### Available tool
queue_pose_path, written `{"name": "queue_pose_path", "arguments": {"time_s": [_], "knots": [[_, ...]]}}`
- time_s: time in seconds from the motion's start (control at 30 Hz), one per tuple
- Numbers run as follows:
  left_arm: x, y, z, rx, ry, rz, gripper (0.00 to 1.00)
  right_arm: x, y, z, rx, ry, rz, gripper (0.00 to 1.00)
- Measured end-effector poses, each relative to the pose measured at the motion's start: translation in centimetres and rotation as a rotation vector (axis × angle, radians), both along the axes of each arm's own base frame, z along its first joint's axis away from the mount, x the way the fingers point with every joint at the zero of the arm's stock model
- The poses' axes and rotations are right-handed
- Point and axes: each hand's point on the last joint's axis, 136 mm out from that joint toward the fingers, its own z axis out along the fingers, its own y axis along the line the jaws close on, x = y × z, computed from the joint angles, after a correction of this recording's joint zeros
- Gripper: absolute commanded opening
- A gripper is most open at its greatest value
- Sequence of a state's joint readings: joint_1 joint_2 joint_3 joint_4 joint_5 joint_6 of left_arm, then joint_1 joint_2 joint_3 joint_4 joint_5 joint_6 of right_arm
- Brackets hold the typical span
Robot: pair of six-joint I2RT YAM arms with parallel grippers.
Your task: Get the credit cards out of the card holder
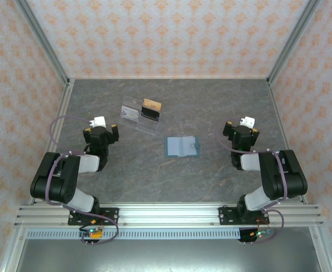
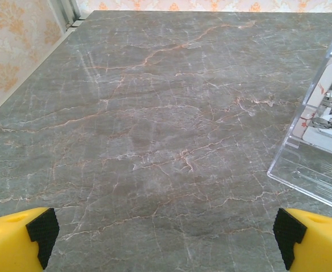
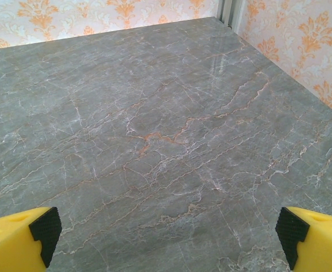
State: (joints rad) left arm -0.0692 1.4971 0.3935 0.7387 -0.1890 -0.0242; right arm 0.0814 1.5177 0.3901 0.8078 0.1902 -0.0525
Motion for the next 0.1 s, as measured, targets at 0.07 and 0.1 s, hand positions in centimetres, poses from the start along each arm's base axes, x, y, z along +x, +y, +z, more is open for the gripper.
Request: {"name": "queue_pose_path", "arguments": {"time_s": [0.07, 0.1], "knots": [[0.09, -0.1, 0.07, -0.002, -0.002, -0.006, 1.0, 0.0, -0.01, 0.0, 0.0, 0.0, 0.0, 1.0], [0.13, -0.13, 0.11, -0.003, -0.003, -0.007, 1.0, 0.0, 0.0, 0.0, 0.0, 0.0, 0.0, 1.0]]}}
